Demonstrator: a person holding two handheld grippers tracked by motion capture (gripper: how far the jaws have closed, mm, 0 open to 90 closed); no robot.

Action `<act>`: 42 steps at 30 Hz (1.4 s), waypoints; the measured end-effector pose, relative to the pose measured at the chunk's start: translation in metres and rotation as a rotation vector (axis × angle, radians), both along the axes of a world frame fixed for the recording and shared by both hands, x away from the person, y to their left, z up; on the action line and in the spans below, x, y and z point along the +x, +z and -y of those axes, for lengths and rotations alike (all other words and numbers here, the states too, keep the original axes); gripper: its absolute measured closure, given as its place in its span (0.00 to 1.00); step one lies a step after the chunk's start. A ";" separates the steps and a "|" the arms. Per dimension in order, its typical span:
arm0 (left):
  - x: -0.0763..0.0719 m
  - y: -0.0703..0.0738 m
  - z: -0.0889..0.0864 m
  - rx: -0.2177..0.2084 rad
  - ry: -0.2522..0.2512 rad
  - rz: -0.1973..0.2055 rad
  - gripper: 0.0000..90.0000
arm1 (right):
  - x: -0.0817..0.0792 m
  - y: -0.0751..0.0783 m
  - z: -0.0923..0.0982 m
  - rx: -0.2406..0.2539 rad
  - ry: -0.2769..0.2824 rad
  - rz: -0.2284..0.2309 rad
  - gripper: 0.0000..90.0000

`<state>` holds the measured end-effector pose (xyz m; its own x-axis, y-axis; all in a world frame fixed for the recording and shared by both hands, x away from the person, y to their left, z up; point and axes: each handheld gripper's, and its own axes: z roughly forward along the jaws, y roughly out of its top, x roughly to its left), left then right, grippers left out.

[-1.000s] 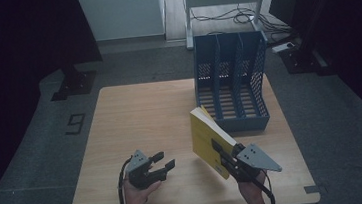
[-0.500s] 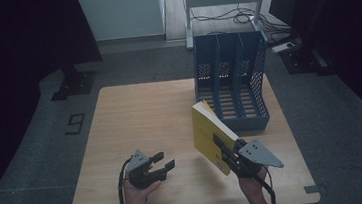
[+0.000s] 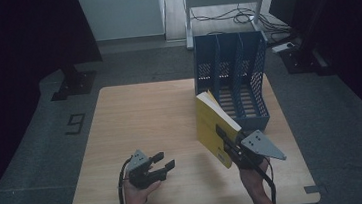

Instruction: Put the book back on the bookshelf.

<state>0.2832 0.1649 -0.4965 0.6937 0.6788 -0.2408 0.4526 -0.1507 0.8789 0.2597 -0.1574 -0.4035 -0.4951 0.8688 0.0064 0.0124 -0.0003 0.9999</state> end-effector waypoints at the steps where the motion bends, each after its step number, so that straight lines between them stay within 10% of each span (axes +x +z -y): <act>1: 0.000 0.000 0.000 0.000 0.000 0.000 0.46 | 0.000 0.000 0.000 0.000 0.000 0.000 0.83; 42: 0.001 0.001 -0.002 -0.013 -0.007 -0.028 0.46 | 0.039 0.024 0.001 0.030 -0.080 0.006 0.83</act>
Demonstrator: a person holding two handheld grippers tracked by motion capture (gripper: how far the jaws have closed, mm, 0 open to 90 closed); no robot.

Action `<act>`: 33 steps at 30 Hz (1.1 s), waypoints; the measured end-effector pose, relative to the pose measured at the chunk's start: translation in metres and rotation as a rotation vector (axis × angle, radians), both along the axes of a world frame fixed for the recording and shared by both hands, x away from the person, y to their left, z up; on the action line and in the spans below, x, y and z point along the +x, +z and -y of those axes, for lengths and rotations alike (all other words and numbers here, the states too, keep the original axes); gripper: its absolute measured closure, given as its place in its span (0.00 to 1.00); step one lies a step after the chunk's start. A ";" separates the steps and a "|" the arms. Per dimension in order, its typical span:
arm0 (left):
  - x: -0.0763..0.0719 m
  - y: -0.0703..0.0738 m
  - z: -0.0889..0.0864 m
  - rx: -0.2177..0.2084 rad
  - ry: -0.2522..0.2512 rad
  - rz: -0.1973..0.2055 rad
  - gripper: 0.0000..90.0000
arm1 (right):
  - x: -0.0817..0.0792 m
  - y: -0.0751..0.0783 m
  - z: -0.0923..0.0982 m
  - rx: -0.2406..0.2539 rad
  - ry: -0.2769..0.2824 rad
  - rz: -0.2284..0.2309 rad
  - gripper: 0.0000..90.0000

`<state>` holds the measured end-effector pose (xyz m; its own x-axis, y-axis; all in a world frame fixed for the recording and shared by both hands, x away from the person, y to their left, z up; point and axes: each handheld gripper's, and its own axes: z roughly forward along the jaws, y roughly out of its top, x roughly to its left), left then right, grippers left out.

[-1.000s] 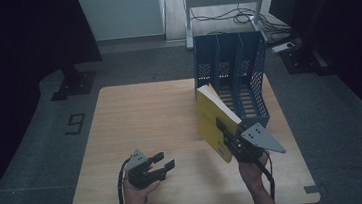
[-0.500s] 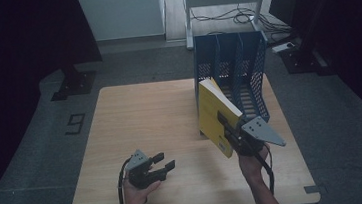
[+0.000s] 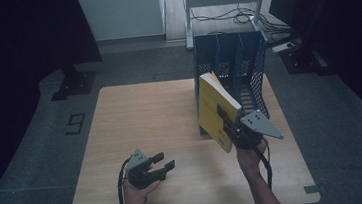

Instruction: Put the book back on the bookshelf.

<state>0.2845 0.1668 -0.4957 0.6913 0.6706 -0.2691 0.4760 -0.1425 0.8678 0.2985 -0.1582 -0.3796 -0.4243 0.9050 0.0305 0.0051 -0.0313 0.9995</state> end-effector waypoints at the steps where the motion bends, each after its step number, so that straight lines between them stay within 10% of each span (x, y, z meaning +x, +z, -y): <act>1: 0.000 0.000 0.000 -0.001 0.001 0.001 0.46 | 0.001 0.001 0.000 -0.001 -0.004 0.000 0.83; 33: 0.001 0.002 -0.003 -0.004 0.005 0.003 0.46 | 0.035 0.013 -0.006 -0.009 -0.065 -0.007 0.83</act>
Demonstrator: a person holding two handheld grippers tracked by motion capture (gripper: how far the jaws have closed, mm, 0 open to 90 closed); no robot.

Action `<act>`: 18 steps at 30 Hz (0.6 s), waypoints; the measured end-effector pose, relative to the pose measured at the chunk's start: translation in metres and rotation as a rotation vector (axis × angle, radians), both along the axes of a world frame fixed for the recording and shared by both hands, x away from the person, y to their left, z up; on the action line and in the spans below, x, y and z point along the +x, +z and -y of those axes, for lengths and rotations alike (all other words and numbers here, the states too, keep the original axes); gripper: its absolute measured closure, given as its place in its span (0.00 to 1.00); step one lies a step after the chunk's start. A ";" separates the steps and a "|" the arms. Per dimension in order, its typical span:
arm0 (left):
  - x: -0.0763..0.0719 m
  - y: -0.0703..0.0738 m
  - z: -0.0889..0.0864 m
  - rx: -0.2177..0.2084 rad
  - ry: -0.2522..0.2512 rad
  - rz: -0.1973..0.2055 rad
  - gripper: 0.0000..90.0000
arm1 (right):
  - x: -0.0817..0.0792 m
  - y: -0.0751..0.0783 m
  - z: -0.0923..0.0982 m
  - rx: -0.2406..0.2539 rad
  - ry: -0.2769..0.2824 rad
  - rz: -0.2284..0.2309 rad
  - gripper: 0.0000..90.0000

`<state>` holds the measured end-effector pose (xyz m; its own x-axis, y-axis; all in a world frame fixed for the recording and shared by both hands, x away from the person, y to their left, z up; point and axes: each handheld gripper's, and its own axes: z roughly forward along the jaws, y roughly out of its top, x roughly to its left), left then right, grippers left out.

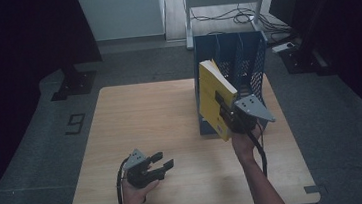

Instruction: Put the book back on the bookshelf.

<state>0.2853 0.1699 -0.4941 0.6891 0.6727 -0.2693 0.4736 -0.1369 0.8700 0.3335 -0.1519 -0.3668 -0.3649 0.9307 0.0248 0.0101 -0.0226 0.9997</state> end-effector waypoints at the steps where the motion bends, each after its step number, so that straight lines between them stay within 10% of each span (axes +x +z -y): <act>1: 0.000 0.000 0.000 0.000 0.000 0.000 0.46 | 0.002 0.000 0.000 0.000 -0.003 -0.001 0.83; 18: 0.001 0.000 -0.001 -0.002 0.002 -0.002 0.46 | 0.019 0.001 -0.002 -0.007 -0.040 -0.011 0.83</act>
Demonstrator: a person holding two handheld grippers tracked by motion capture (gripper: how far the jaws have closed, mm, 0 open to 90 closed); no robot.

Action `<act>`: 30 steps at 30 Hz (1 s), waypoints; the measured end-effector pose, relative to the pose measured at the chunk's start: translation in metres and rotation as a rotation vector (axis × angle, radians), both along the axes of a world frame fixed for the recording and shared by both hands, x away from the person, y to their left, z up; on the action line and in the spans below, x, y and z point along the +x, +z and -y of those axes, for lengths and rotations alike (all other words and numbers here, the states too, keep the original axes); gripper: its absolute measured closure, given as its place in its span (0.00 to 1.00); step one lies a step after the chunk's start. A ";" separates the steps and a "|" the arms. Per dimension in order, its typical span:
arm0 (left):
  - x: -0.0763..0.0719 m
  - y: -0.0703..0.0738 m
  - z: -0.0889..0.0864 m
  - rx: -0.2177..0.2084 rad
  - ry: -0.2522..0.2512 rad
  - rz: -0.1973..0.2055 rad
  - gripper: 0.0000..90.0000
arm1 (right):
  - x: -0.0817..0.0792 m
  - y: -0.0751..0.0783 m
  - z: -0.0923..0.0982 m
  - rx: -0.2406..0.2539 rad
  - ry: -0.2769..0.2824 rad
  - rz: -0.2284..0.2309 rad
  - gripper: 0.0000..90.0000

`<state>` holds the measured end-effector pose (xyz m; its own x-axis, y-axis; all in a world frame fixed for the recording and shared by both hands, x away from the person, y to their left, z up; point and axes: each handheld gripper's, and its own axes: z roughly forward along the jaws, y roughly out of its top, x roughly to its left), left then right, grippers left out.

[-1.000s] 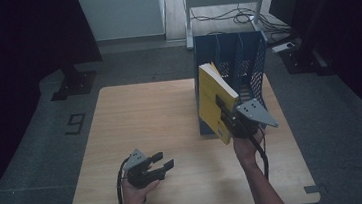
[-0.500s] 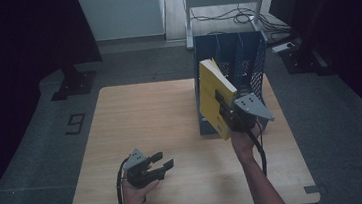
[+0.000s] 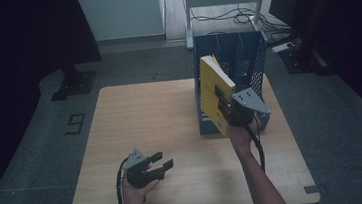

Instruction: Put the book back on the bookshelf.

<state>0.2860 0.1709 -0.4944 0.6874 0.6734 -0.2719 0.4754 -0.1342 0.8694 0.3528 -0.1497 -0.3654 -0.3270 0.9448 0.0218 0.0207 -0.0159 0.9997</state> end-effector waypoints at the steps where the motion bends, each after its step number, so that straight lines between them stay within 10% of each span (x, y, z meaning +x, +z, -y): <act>1: 0.000 0.000 0.000 -0.001 -0.001 -0.001 0.46 | 0.002 0.000 0.000 -0.001 -0.005 -0.002 0.83; 30: 0.001 -0.001 -0.001 -0.001 0.000 -0.006 0.46 | 0.032 -0.002 -0.009 -0.021 -0.051 -0.023 0.83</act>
